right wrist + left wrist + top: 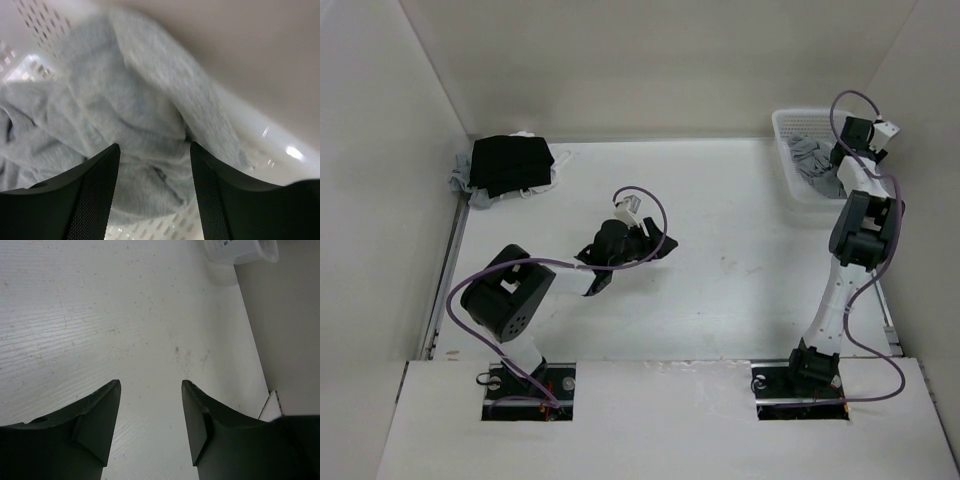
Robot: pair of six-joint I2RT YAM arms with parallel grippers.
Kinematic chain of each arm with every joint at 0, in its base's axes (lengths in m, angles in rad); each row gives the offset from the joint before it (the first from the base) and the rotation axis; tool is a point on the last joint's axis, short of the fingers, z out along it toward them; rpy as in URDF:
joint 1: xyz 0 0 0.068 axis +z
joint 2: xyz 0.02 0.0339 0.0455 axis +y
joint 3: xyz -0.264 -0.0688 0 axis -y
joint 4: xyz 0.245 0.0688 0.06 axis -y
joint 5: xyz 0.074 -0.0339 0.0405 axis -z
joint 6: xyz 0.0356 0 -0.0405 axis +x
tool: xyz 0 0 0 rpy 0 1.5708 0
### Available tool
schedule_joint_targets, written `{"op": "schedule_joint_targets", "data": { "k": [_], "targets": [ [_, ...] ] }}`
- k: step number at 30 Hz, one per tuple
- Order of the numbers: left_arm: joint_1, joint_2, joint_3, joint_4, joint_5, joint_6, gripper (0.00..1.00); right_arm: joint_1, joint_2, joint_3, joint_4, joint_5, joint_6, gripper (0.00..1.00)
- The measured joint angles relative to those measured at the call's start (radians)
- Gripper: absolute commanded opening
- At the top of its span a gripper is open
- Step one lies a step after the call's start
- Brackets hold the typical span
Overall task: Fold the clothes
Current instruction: Grab the tank top from the pile
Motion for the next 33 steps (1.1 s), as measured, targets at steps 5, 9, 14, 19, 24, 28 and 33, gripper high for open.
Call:
{"op": "schedule_joint_targets", "data": {
  "k": [5, 9, 14, 19, 24, 28, 33],
  "targets": [
    [0.011, 0.000, -0.016, 0.008, 0.006, -0.008, 0.50, -0.024, 0.036, 0.123, -0.028, -0.024, -0.011, 0.40],
    [0.014, 0.000, -0.018, 0.008, 0.006, -0.011, 0.50, -0.031, 0.082, 0.177, -0.033, -0.061, -0.011, 0.53],
    [0.018, 0.001, -0.018, 0.016, 0.007, -0.012, 0.50, -0.030, 0.103, 0.200, -0.053, -0.119, -0.013, 0.49],
    [0.018, 0.001, -0.018, 0.024, 0.007, -0.013, 0.50, -0.031, 0.137, 0.252, -0.073, -0.182, 0.003, 0.05],
    [0.018, 0.002, -0.018, 0.027, 0.007, -0.014, 0.50, -0.039, 0.113, 0.167, -0.025, -0.254, 0.055, 0.00],
    [0.019, 0.005, -0.018, 0.029, 0.007, -0.013, 0.50, -0.045, -0.017, -0.059, 0.083, -0.319, 0.105, 0.00],
    [0.019, 0.006, -0.018, 0.031, 0.006, -0.013, 0.50, -0.020, -0.349, -0.283, 0.209, -0.389, 0.170, 0.00]
  ]
}}
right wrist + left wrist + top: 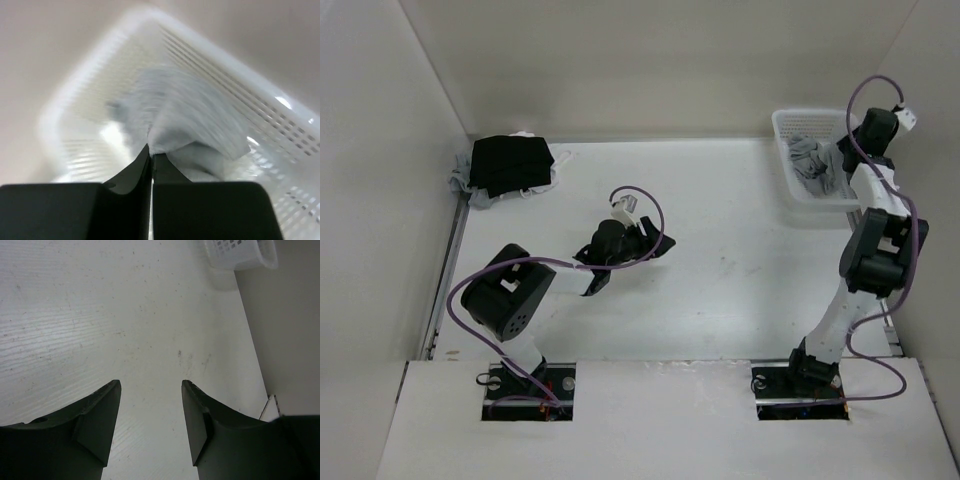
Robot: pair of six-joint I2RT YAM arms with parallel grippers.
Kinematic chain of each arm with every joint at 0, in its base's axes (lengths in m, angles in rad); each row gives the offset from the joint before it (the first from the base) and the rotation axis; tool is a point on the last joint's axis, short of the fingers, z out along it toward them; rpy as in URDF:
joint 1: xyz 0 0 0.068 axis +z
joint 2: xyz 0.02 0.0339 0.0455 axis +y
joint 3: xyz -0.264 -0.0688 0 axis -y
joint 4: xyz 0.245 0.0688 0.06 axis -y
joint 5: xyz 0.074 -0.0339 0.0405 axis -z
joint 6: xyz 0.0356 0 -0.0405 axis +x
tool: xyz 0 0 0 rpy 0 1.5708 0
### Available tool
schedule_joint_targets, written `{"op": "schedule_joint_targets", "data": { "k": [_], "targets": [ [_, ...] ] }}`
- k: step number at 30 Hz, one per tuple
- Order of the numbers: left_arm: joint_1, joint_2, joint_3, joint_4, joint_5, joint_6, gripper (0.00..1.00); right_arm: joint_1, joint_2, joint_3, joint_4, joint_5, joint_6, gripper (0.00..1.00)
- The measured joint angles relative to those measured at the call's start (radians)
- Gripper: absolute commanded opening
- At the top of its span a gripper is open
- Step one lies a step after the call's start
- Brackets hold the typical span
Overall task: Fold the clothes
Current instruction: Grab the tank top from the pile, then move the tank top to the center of the board
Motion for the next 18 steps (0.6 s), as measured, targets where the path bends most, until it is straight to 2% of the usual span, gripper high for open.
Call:
{"op": "schedule_joint_targets", "data": {
  "k": [4, 7, 10, 13, 15, 18],
  "targets": [
    [0.007, 0.000, 0.000, 0.002, 0.000, 0.000, 0.49, 0.109, -0.292, -0.030, 0.098, -0.042, 0.015, 0.00],
    [0.037, -0.016, -0.014, 0.001, 0.000, -0.004, 0.50, 0.271, -0.489, -0.010, 0.166, -0.087, -0.006, 0.01],
    [0.092, -0.065, -0.042, -0.012, -0.004, -0.019, 0.51, 0.451, -0.644, 0.005, 0.205, -0.136, -0.053, 0.02],
    [0.163, -0.166, -0.081, -0.027, -0.012, -0.049, 0.53, 0.566, -0.747, -0.035, 0.222, -0.135, -0.088, 0.03],
    [0.210, -0.257, -0.109, -0.038, -0.026, -0.068, 0.53, 0.657, -0.829, -0.146, 0.259, -0.124, -0.092, 0.03],
    [0.273, -0.383, -0.146, -0.062, -0.041, -0.086, 0.55, 0.830, -0.970, -0.505, 0.361, -0.093, -0.030, 0.04]
  ]
}}
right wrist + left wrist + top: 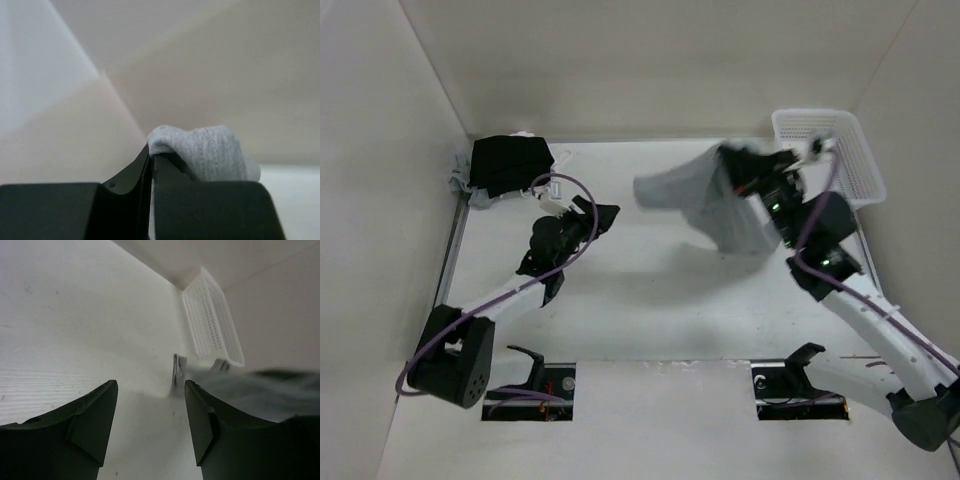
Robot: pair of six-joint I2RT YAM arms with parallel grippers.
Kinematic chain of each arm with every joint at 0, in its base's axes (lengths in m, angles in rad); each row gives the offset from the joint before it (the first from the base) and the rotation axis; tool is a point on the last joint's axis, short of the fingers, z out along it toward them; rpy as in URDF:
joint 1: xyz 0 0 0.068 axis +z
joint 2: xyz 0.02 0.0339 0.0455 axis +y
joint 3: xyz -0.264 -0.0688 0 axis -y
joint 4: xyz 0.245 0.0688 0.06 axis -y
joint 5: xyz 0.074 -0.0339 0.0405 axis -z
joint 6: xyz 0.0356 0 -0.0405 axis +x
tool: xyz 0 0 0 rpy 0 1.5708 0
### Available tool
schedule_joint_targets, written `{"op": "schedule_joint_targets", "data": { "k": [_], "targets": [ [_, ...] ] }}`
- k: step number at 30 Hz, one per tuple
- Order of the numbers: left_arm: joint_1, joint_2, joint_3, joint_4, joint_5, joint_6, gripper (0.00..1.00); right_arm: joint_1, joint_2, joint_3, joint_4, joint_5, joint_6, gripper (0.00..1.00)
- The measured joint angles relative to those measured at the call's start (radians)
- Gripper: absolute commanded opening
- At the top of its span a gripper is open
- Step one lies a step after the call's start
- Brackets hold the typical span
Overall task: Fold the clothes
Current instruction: Move the tank top to the center of the board, then flatten the tank top out
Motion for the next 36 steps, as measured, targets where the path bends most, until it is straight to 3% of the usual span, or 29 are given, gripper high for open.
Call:
{"op": "schedule_joint_targets", "data": {
  "k": [4, 6, 7, 8, 11, 14, 16, 17, 18, 21, 22, 24, 28, 31, 36],
  "targets": [
    [0.080, -0.136, -0.053, -0.056, -0.022, -0.011, 0.56, 0.188, 0.028, -0.373, 0.065, 0.006, 0.089, 0.11],
    [0.105, -0.189, -0.089, -0.098, -0.040, -0.010, 0.55, 0.299, 0.087, -0.548, 0.026, -0.001, 0.131, 0.33],
    [0.106, -0.208, -0.106, -0.122, -0.045, -0.008, 0.54, 0.342, 0.095, -0.610, -0.006, -0.008, 0.152, 0.35],
    [0.101, -0.214, -0.122, -0.147, -0.049, -0.003, 0.52, 0.388, 0.079, -0.671, -0.029, -0.003, 0.177, 0.41],
    [0.074, -0.203, -0.153, -0.229, -0.062, 0.018, 0.49, 0.479, -0.105, -0.807, -0.146, 0.024, 0.233, 0.45],
    [-0.005, -0.142, -0.157, -0.319, -0.098, 0.062, 0.48, 0.479, -0.304, -0.810, -0.244, 0.073, 0.270, 0.23],
    [-0.063, -0.097, -0.156, -0.369, -0.127, 0.087, 0.48, 0.434, -0.329, -0.782, -0.286, 0.092, 0.279, 0.14],
    [-0.078, -0.084, -0.156, -0.383, -0.133, 0.093, 0.48, 0.412, -0.304, -0.766, -0.302, 0.093, 0.282, 0.14],
    [-0.100, -0.072, -0.155, -0.413, -0.148, 0.104, 0.49, 0.394, -0.266, -0.756, -0.318, 0.095, 0.283, 0.18],
    [-0.159, -0.069, -0.146, -0.480, -0.201, 0.125, 0.52, 0.390, -0.143, -0.748, -0.362, 0.102, 0.296, 0.54],
    [-0.166, -0.075, -0.145, -0.494, -0.216, 0.127, 0.53, 0.403, -0.115, -0.748, -0.383, 0.106, 0.298, 0.62],
    [-0.173, -0.096, -0.144, -0.528, -0.245, 0.130, 0.52, 0.427, -0.097, -0.748, -0.391, 0.109, 0.295, 0.66],
    [-0.186, -0.119, -0.144, -0.577, -0.265, 0.130, 0.42, 0.439, -0.047, -0.721, -0.365, 0.092, 0.292, 0.64],
    [-0.195, -0.120, -0.143, -0.589, -0.245, 0.125, 0.42, 0.439, -0.010, -0.703, -0.347, 0.082, 0.292, 0.63],
    [-0.185, -0.148, -0.144, -0.629, -0.197, 0.118, 0.51, 0.442, -0.090, -0.701, -0.363, 0.082, 0.281, 0.80]
  ]
}}
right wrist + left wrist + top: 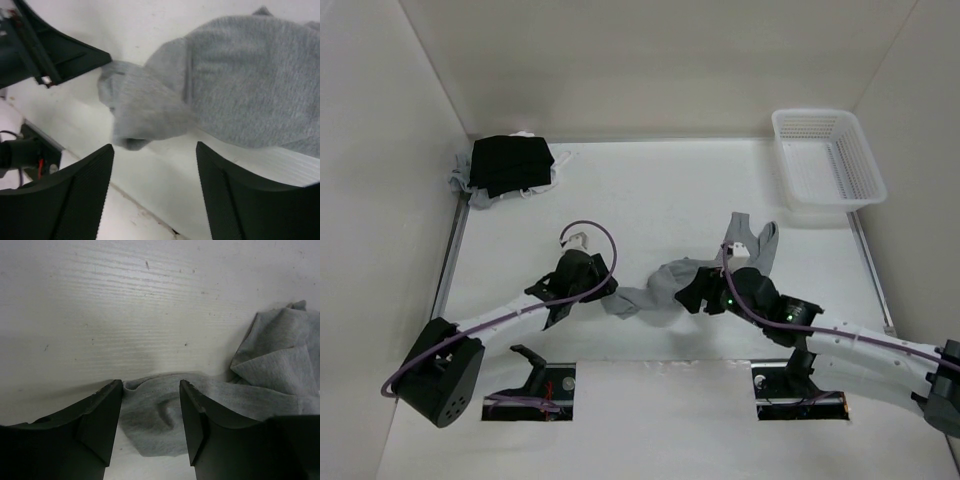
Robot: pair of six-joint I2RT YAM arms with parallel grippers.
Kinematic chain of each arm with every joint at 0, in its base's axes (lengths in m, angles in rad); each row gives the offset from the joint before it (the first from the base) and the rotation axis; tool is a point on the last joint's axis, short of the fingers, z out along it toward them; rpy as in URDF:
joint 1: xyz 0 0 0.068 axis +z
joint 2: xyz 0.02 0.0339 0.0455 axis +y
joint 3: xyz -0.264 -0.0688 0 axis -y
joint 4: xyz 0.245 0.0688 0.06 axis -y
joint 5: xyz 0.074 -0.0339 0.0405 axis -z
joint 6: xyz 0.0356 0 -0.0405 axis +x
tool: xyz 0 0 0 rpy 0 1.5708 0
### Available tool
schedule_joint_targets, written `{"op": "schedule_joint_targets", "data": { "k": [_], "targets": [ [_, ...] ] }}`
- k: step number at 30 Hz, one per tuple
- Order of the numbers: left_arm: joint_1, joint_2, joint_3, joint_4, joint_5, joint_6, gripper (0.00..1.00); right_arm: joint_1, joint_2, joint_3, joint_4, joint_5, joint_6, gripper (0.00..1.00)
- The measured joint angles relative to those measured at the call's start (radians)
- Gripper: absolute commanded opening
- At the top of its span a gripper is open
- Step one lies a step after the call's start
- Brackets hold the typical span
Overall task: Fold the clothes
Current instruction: Flatten the tank top out
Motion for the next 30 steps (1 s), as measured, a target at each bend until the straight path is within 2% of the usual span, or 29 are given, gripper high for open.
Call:
{"op": "schedule_joint_targets", "data": {
  "k": [4, 6, 10, 11, 12, 14, 17, 20, 22, 25, 27, 30],
  "targets": [
    [0.026, -0.063, -0.006, -0.074, 0.003, -0.004, 0.51, -0.014, -0.091, 0.021, -0.010, -0.025, -0.019, 0.79],
    [0.025, -0.069, -0.006, -0.100, -0.005, -0.006, 0.50, -0.020, -0.039, 0.027, 0.008, -0.042, -0.023, 0.74],
    [-0.010, -0.062, -0.005, -0.107, -0.033, -0.012, 0.38, -0.020, 0.122, 0.031, 0.048, -0.085, -0.030, 0.64],
    [-0.026, -0.043, 0.001, -0.102, -0.037, -0.012, 0.23, -0.024, 0.163, 0.032, 0.056, -0.104, -0.031, 0.48],
    [-0.034, -0.029, 0.008, -0.095, -0.037, -0.016, 0.16, -0.027, 0.178, 0.034, 0.058, -0.116, -0.040, 0.34],
    [-0.047, -0.002, 0.011, -0.089, -0.037, -0.017, 0.06, -0.042, 0.203, 0.046, 0.058, -0.134, -0.044, 0.13],
    [-0.047, 0.010, 0.032, -0.086, -0.036, -0.014, 0.03, -0.074, 0.209, 0.072, 0.073, -0.143, -0.050, 0.08],
    [-0.030, 0.032, 0.112, -0.067, -0.041, -0.006, 0.01, -0.165, 0.225, 0.142, 0.106, -0.157, -0.072, 0.06],
    [0.005, 0.100, 0.241, -0.033, -0.039, -0.004, 0.00, -0.255, 0.275, 0.241, 0.127, -0.175, -0.095, 0.06],
    [0.071, 0.229, 0.488, 0.046, -0.036, -0.003, 0.00, -0.401, 0.411, 0.483, 0.151, -0.214, -0.141, 0.05],
    [0.124, 0.307, 0.679, 0.066, -0.031, -0.002, 0.00, -0.503, 0.546, 0.750, 0.140, -0.257, -0.175, 0.05],
    [0.195, 0.367, 0.935, 0.071, -0.025, 0.002, 0.00, -0.591, 0.671, 1.086, 0.097, -0.290, -0.216, 0.06]
  ]
}}
